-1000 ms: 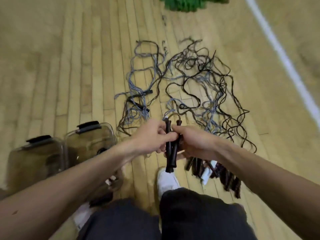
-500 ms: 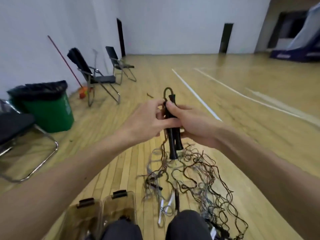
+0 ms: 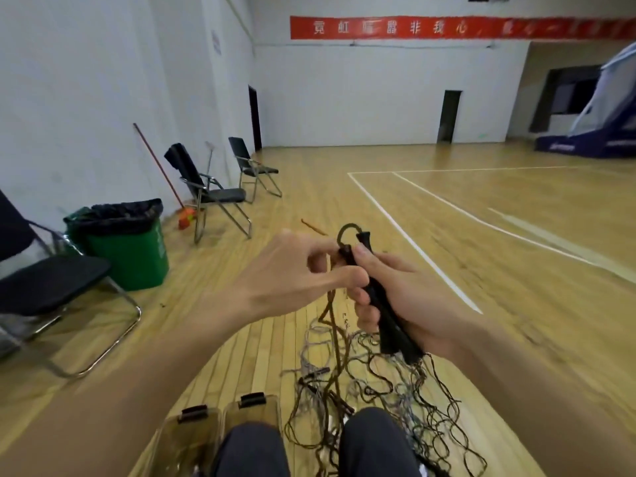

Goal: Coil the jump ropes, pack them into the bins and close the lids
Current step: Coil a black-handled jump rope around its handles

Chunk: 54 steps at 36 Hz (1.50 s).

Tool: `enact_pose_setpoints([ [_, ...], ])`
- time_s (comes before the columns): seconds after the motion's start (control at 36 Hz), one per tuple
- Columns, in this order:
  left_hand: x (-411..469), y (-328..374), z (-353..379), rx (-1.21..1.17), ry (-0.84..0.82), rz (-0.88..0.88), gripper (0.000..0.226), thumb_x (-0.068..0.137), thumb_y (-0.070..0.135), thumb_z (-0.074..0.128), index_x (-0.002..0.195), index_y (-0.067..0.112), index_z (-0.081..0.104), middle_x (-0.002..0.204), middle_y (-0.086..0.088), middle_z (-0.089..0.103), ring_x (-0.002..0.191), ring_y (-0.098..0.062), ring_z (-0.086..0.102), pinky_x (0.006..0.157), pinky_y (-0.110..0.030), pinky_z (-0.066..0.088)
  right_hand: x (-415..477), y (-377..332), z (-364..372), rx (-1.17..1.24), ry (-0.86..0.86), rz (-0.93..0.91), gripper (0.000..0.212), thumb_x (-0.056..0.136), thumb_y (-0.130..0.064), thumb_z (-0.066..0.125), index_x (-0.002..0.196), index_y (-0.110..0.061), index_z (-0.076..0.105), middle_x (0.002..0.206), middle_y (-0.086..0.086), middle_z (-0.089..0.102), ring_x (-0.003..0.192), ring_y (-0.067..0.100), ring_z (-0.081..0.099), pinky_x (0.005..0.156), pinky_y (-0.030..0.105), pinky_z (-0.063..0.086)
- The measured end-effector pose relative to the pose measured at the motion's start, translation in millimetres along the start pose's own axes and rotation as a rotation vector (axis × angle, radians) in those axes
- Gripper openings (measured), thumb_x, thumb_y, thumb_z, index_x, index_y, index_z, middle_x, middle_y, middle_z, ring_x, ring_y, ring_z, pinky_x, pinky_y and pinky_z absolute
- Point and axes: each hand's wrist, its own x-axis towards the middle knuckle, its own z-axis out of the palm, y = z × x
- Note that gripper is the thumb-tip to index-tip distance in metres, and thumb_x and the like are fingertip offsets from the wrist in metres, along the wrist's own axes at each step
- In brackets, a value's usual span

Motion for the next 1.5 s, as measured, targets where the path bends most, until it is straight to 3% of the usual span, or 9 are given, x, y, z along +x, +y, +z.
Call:
enact_pose_setpoints([
  [0.11, -20.7, -9.6, 18.9, -0.162, 0.179, -0.134, 0.053, 0.080, 0.062, 0.062, 0.069, 0.011, 0.069, 0.058, -0.002, 0.058, 0.052, -0.011, 0.050, 0.051, -0.026, 0.040, -11.1, 30.2, -1.1, 0.010, 0.039, 0.113, 0.035, 0.102, -0.039, 0.049, 0.101, -0.006, 0.060, 0.061, 0.002, 0.045, 0.045, 0.013, 0.039, 0.042, 0.022, 0.036],
  [0.25, -43.1, -10.4, 57.3, -0.543, -0.040, -0.308, 0.044, 0.085, 0.056, 0.047, 0.121, 0.033, 0.057, 0.114, 0.013, 0.065, 0.109, 0.003, 0.061, 0.084, -0.015, 0.051, -17.6, 67.3, 2.4, 0.031, -0.010, 0.239, 0.026, 0.102, -0.033, 0.054, 0.097, -0.007, 0.056, 0.065, 0.003, 0.047, 0.048, 0.012, 0.041, 0.044, 0.021, 0.036],
  [0.58, -96.6, -43.5, 136.0, -0.368, -0.197, -0.525, 0.048, 0.096, 0.056, 0.044, 0.094, 0.018, 0.074, 0.079, 0.010, 0.070, 0.077, -0.004, 0.064, 0.073, -0.028, 0.051, -29.1, 144.0, -13.7, 0.229, -0.094, 0.525, 0.014, 0.092, -0.012, 0.065, 0.094, -0.008, 0.052, 0.073, 0.005, 0.052, 0.052, 0.012, 0.049, 0.045, 0.019, 0.040],
  [0.78, -105.4, -66.3, 146.2, -0.458, -0.063, -0.693, 0.049, 0.088, 0.056, 0.066, 0.067, 0.012, 0.070, 0.067, -0.024, 0.061, 0.058, -0.032, 0.053, 0.061, -0.046, 0.046, -30.5, 170.7, -19.2, 0.365, -0.117, 0.619, 0.038, 0.088, -0.007, 0.069, 0.122, -0.003, 0.053, 0.080, 0.009, 0.055, 0.054, 0.017, 0.058, 0.046, 0.024, 0.051],
  [0.94, -99.8, -69.5, 151.5, -0.518, -0.095, -0.739, 0.030, 0.090, 0.036, 0.071, 0.073, 0.012, 0.072, 0.073, -0.018, 0.065, 0.066, -0.016, 0.055, 0.067, -0.029, 0.043, -28.7, 172.7, -22.4, 0.395, -0.199, 0.700, 0.021, 0.090, -0.024, 0.065, 0.105, -0.010, 0.059, 0.069, 0.002, 0.049, 0.050, 0.010, 0.051, 0.045, 0.019, 0.041],
  [1.08, -98.0, -77.2, 158.1, -0.516, -0.093, -0.755, 0.039, 0.094, 0.040, 0.064, 0.085, 0.003, 0.070, 0.086, -0.022, 0.067, 0.084, -0.035, 0.062, 0.076, -0.033, 0.048, -25.8, 176.1, -24.4, 0.422, -0.176, 0.676, 0.030, 0.088, -0.023, 0.065, 0.111, -0.011, 0.049, 0.065, -0.002, 0.045, 0.049, 0.007, 0.049, 0.045, 0.016, 0.038],
  [1.17, -98.3, -81.7, 164.9, -0.515, -0.084, -0.740, 0.042, 0.095, 0.047, 0.061, 0.079, 0.009, 0.064, 0.074, -0.016, 0.060, 0.070, -0.026, 0.055, 0.075, -0.043, 0.046, -24.5, 180.0, -26.9, 0.446, -0.171, 0.673, 0.035, 0.090, -0.023, 0.065, 0.118, -0.014, 0.046, 0.065, -0.001, 0.048, 0.052, 0.010, 0.053, 0.049, 0.019, 0.042],
  [1.39, -94.0, -90.0, 173.2, -0.572, -0.129, -0.764, 0.027, 0.101, 0.046, 0.045, 0.079, 0.034, 0.054, 0.071, 0.013, 0.049, 0.067, -0.008, 0.047, 0.072, -0.034, 0.040, -20.3, 187.3, -32.0, 0.531, -0.137, 0.724, 0.031, 0.090, -0.020, 0.065, 0.117, -0.010, 0.054, 0.063, 0.002, 0.043, 0.055, 0.015, 0.050, 0.052, 0.023, 0.046],
  [1.5, -93.8, -97.9, 175.5, -0.502, -0.126, -0.730, 0.034, 0.104, 0.041, 0.040, 0.074, 0.026, 0.048, 0.069, 0.014, 0.043, 0.065, -0.005, 0.040, 0.066, -0.023, 0.035, -17.7, 191.5, -36.8, 0.559, -0.146, 0.751, 0.029, 0.093, -0.020, 0.062, 0.119, -0.009, 0.056, 0.066, 0.002, 0.039, 0.054, 0.014, 0.045, 0.051, 0.022, 0.042],
])
